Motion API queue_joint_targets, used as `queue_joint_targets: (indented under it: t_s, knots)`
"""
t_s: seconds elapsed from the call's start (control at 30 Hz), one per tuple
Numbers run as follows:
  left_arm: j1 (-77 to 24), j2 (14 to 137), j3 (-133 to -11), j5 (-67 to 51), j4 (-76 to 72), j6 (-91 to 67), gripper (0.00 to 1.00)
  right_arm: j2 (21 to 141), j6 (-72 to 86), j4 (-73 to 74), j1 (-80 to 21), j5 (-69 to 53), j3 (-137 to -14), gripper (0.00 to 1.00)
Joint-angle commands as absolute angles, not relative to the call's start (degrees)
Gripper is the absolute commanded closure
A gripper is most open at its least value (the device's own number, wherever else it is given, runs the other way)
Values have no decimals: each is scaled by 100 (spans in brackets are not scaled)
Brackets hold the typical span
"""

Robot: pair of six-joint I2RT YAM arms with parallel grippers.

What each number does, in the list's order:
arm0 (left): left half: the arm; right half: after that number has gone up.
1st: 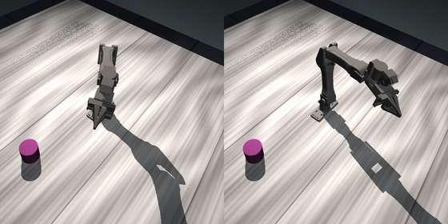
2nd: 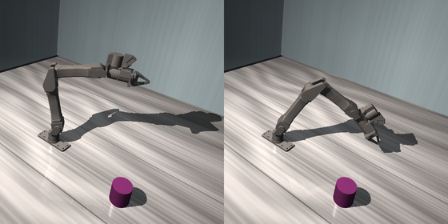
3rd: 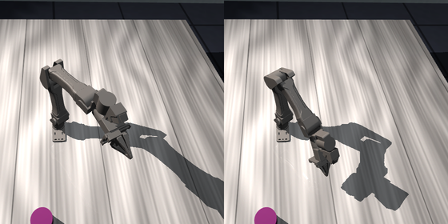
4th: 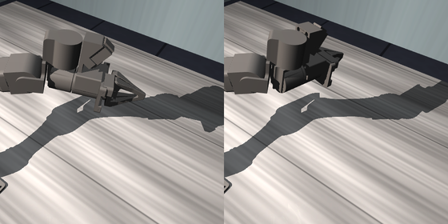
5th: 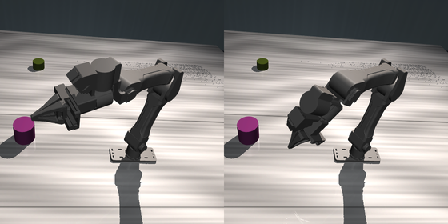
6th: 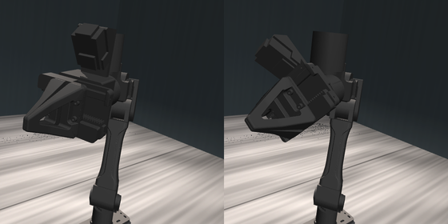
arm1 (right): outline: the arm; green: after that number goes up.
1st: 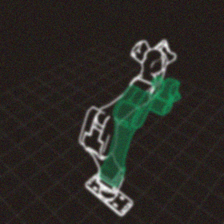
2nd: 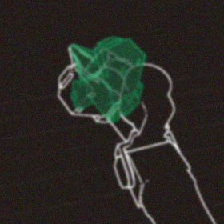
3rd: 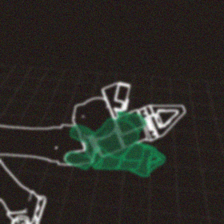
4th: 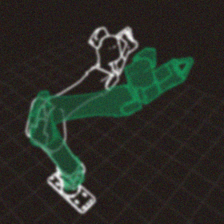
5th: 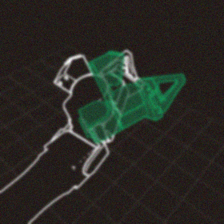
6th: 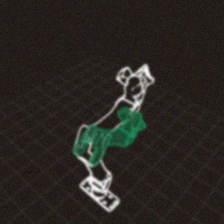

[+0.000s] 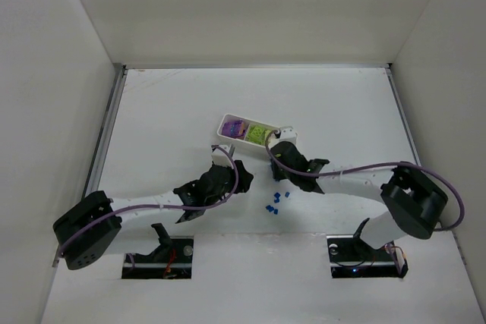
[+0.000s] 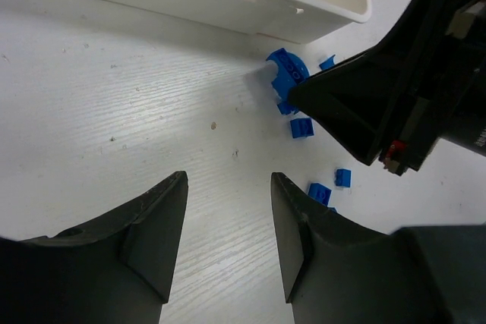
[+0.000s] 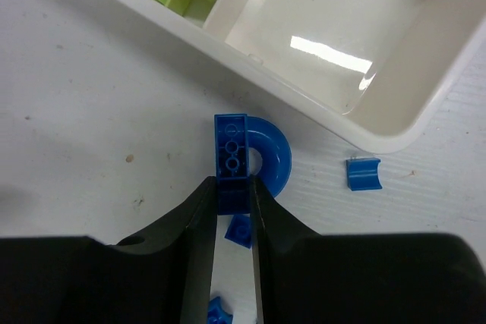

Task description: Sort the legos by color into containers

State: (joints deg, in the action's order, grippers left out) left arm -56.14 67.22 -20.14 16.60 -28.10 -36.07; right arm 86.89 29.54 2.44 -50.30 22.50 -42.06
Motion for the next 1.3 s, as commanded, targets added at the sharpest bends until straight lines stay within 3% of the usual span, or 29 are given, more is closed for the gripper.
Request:
queue_joint_targets:
  t_s: [0.0,0.37,0.8,0.87,0.97,1.07,1.17,1.27]
  knots:
    - [-5620,6548,-1995,1661,-3006,-3630,54,8123,2962,158,-5075,2373,-4236,74]
    - [-5726,6627,-2153,1749,-3006,-3525,55,7075,2927,334,-4849,2145,-4350,74]
    - [-6517,7742,-3049,2029,-2997,-2866,58,8323,2804,-272,-3916,1872,-5045,72]
    - [-6552,7918,-3163,2205,-3015,-2734,58,8402,2839,-290,-3880,1872,-5089,69]
    - [-6570,8252,-3322,2311,-3102,-2584,58,8350,2856,-325,-3880,1872,-5106,53]
    - [-6570,8647,-3506,2329,-3199,-2496,58,8105,2874,-334,-3872,1881,-5002,49]
    - [-6578,9016,-3734,2338,-3217,-2487,59,7779,2918,-334,-3854,1925,-4747,51]
    - [-6613,9254,-3902,2329,-3234,-2435,66,7419,3102,-351,-3854,2012,-4335,58]
